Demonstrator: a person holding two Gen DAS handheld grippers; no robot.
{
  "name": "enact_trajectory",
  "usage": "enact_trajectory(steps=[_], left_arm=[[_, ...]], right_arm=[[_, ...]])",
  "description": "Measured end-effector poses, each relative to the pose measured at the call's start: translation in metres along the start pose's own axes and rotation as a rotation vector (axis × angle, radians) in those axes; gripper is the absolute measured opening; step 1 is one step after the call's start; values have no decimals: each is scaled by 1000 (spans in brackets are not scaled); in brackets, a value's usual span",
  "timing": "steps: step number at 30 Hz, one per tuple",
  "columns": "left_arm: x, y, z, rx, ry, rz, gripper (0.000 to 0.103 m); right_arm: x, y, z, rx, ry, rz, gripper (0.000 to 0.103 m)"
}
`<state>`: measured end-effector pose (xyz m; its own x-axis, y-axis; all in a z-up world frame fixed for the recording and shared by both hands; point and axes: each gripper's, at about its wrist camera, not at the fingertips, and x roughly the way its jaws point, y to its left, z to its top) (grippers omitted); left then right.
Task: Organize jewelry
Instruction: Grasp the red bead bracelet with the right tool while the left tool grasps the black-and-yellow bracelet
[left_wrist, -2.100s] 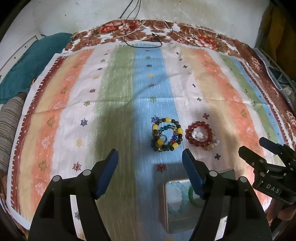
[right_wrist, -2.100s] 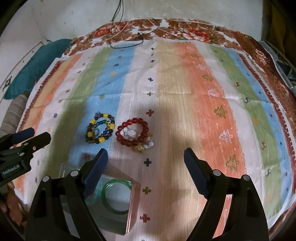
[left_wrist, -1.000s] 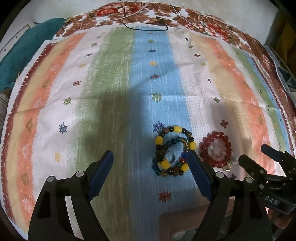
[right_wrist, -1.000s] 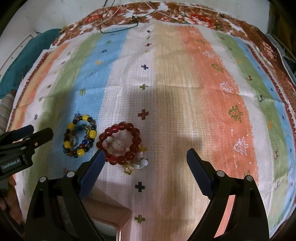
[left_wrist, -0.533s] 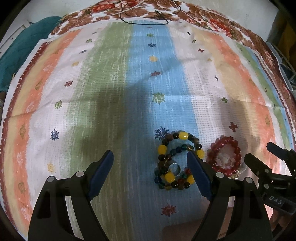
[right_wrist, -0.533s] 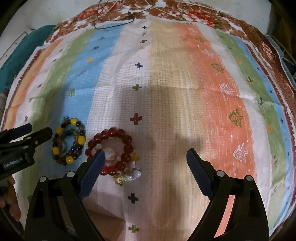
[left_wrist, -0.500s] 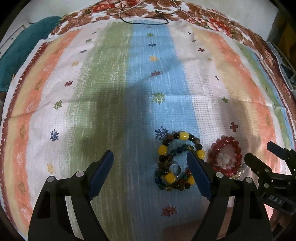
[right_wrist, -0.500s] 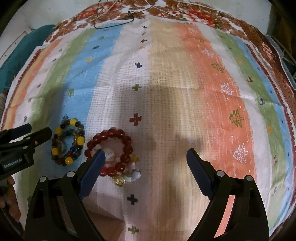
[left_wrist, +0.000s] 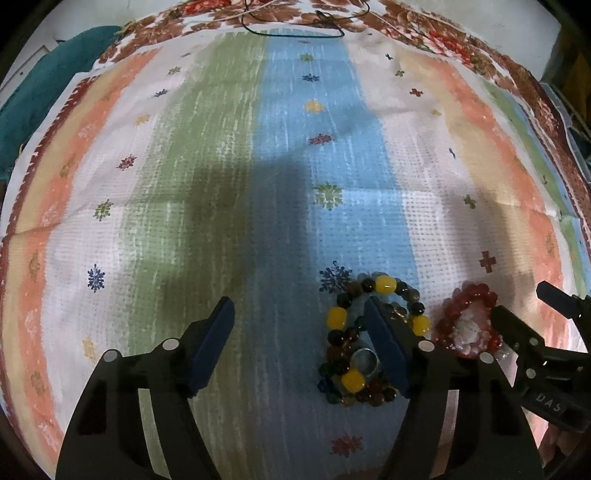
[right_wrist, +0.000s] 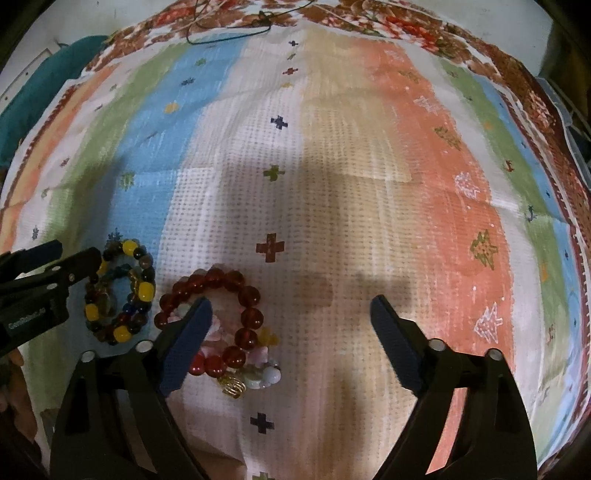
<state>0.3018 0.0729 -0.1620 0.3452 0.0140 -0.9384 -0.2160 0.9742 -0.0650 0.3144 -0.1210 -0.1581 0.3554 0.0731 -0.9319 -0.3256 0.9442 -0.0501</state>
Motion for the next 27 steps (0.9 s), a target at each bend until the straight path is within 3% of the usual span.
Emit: enact_trajectory(steps=[5,8,12,17,19,20,23,27], left_arm=[[10,-4,3,26,18,19,62],[13,-5,2,30,24,21,59],[16,-6,-1,35,32,36,54],[17,-10,-3,67,37,26,32],[17,-13,-4,82,41,14,14],[17,-13,-4,88,43,10,11],[18,-15,-5,94,42,4,11],[10,-6,-5,59,46,-30,11]], right_arm=[[8,1,2,1,15,-1,75],[16,2,1,-9,29,-6,66],[18,3,2,-24,23,-9,62],[17,7,2,-39,15,2,42],[16,7,2,-44,12,6,35],[16,7,1,-44,9,8,29],[14,5,1,-41,1,31,14],[11,5,1,-39,-10,33,14]])
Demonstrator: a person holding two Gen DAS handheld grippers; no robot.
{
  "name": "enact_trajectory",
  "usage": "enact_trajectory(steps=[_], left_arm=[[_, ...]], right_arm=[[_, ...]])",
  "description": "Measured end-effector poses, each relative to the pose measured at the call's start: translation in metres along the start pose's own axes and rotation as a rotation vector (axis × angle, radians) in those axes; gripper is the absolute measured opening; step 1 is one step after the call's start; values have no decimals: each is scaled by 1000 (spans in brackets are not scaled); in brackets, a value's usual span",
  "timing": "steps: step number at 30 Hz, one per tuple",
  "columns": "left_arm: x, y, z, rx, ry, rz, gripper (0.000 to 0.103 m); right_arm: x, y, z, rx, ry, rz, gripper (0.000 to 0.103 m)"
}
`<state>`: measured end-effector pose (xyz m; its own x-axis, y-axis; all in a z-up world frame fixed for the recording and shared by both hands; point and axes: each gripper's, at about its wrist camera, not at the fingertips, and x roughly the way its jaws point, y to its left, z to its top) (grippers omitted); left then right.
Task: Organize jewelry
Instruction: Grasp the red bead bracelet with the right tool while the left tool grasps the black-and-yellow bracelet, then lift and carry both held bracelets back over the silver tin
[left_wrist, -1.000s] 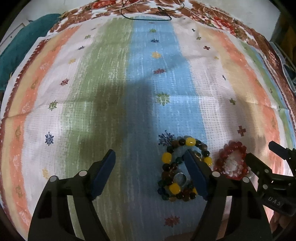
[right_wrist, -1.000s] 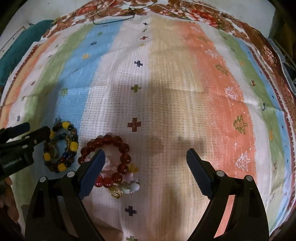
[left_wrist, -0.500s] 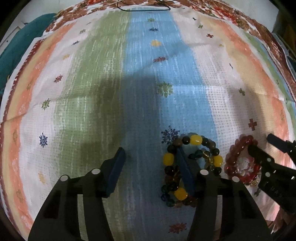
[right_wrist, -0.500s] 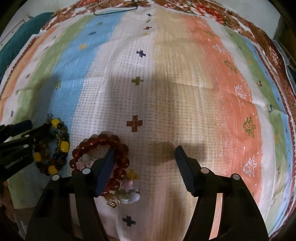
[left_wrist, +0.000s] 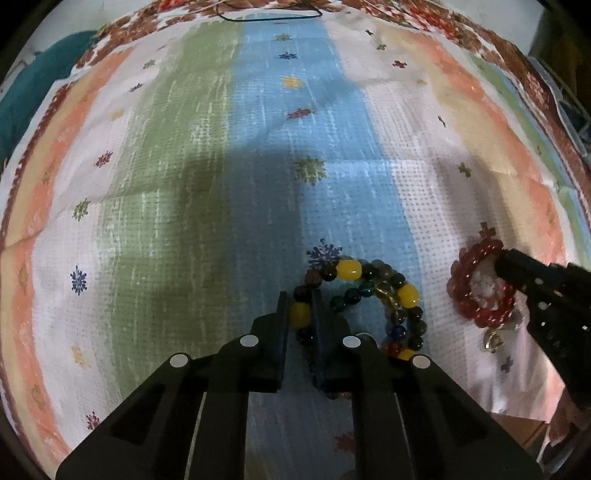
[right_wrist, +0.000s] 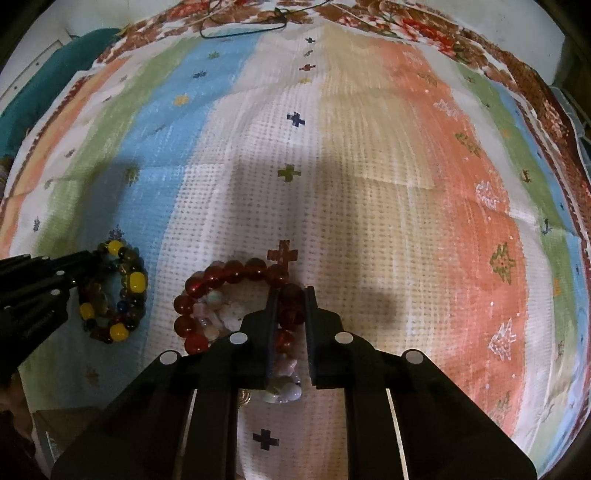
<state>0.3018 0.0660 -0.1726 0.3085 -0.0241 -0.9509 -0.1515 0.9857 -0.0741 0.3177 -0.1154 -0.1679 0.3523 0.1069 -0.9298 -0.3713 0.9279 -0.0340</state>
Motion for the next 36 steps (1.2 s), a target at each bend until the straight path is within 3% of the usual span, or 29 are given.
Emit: enact_trajectory(steps=[25,36], left_arm=[[-84,-27,-12,-9,-148,-104,11],[-100,-28,-18,3,-165,-96,11]], right_arm=[[-66,20,-12,-34,-120,70,14],[-88,18,-17,-8,-159,82,14]])
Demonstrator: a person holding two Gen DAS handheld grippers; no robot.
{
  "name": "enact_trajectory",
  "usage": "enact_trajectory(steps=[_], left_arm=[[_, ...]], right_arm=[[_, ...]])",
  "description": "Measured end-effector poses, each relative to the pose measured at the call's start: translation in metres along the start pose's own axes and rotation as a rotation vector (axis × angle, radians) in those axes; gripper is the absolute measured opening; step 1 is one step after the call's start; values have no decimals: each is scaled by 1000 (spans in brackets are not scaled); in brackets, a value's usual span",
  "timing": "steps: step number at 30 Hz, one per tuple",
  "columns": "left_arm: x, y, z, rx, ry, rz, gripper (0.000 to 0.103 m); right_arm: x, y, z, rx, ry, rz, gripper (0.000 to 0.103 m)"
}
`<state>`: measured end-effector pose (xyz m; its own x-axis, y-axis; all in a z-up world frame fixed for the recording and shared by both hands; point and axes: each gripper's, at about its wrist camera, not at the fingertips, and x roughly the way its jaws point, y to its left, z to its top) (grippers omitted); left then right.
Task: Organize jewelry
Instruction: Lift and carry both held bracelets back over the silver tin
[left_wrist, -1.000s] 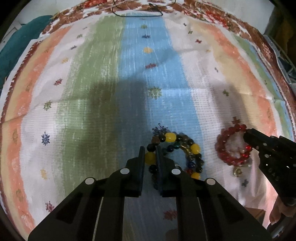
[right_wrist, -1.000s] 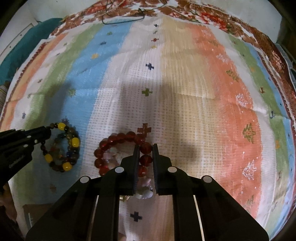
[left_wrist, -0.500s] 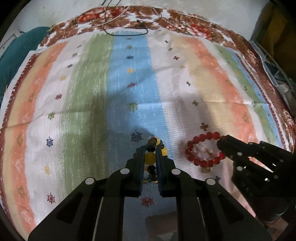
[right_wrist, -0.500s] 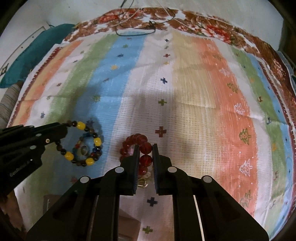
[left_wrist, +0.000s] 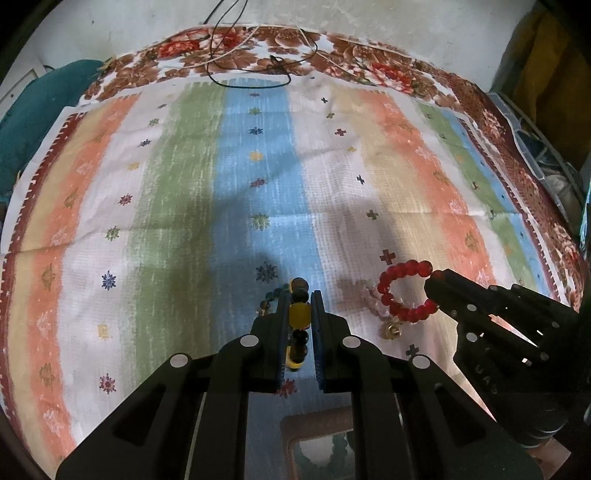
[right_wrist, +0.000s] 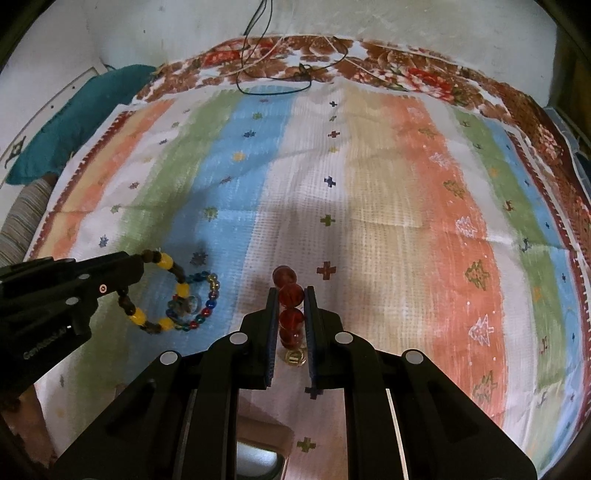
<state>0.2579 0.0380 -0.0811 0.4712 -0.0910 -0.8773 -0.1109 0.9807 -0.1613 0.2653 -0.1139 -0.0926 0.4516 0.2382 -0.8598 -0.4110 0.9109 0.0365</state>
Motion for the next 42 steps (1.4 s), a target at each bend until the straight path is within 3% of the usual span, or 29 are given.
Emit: enact_trajectory(steps=[27,42], left_arm=[[-44,-16,-24,108,-82,93,11],[-76,-22,-39,111,-123,37,11]], right_arm=[[-38,3,-16,6,-40,22,14],[-64,3,-30,4,-72,40,14]])
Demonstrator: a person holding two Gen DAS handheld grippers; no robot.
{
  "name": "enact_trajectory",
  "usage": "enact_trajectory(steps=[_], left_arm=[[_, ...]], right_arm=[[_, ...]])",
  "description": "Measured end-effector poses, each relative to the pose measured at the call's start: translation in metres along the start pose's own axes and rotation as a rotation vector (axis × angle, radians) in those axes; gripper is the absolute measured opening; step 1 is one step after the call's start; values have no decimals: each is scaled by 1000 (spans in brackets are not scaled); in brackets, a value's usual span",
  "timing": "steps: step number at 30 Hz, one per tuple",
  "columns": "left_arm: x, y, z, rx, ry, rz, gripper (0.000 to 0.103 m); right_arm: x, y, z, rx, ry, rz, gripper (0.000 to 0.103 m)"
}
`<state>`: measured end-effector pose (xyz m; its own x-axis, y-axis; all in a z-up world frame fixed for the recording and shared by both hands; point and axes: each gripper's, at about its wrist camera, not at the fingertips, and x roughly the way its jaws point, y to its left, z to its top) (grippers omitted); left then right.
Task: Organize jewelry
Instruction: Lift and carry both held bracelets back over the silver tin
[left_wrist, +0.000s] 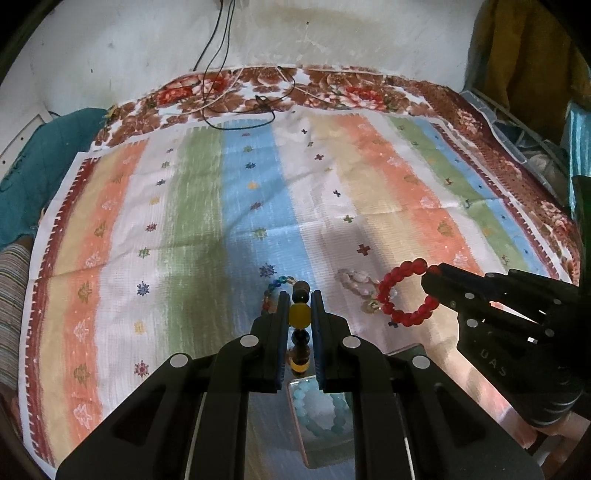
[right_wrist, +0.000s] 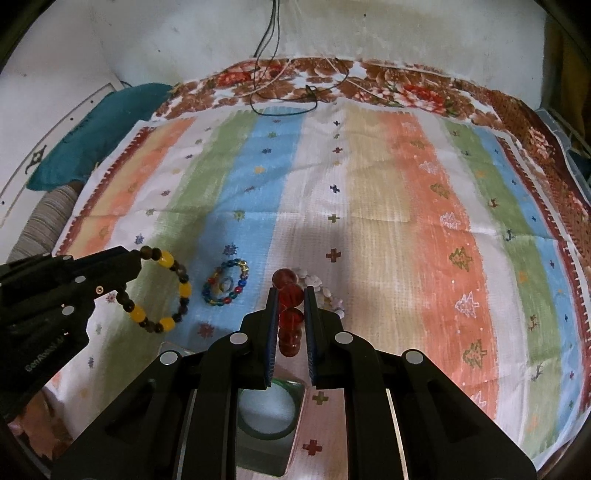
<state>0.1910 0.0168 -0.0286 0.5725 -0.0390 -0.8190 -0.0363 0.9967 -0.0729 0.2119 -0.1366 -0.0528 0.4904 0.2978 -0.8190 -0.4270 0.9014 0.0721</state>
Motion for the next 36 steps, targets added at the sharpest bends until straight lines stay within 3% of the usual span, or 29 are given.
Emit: enact_trajectory(steps=[31,36], left_arm=[[-55,-20,-39,49,-68,-48,11],[-56,-24,-45,68,-67,-23,11]], right_arm=[[-51,23,-44,-60,-55,57,14],[-54,25,-49,-63,-54,65,14]])
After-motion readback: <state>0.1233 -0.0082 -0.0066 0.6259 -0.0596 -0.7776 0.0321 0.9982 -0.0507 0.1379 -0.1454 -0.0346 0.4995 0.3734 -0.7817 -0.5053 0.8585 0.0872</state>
